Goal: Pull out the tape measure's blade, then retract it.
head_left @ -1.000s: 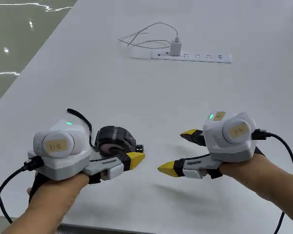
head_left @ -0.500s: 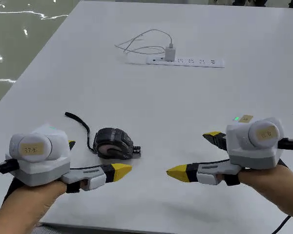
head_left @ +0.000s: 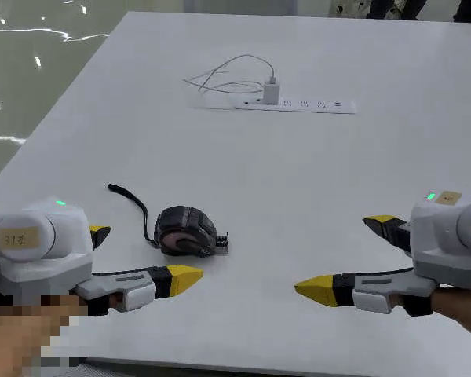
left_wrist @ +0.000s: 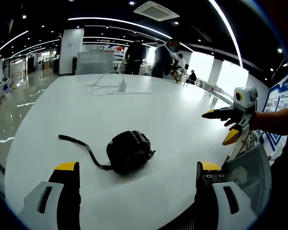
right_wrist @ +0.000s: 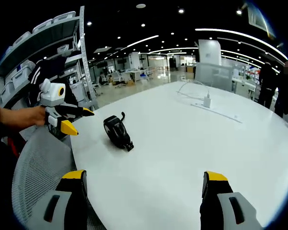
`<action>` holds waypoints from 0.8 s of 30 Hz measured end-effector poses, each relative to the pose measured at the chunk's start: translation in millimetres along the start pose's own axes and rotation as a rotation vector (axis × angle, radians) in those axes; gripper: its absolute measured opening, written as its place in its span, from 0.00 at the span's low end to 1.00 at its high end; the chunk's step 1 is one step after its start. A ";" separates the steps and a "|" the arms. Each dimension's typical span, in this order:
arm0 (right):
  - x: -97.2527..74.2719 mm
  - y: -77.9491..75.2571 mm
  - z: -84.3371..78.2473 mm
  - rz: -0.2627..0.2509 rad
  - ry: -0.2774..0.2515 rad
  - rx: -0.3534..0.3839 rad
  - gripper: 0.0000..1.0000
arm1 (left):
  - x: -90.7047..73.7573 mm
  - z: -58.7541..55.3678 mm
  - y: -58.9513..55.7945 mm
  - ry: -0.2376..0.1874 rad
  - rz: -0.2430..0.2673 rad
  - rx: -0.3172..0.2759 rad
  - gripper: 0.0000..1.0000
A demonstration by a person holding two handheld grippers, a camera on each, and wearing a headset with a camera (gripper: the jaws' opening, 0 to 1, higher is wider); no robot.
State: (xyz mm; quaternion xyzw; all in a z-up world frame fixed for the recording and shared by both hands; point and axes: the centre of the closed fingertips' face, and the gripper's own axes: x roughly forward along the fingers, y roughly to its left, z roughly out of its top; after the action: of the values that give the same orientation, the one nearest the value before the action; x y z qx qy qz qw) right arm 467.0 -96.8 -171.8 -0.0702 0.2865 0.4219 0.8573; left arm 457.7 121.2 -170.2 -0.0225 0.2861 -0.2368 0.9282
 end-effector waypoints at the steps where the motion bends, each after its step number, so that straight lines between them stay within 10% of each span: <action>1: -3.5 0.7 0.1 -0.005 0.001 0.004 0.99 | -2.4 2.0 -0.6 -0.004 0.000 0.003 0.99; 24: -34.5 -3.7 8.9 -0.057 -0.031 0.035 0.99 | -28.9 23.2 1.0 -0.037 -0.001 0.043 0.99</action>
State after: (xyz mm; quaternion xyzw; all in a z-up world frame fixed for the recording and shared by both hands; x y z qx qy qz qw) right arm 457.1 -119.5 -145.9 -0.0568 0.2785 0.3933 0.8743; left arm 449.8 132.9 -135.9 -0.0071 0.2639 -0.2428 0.9335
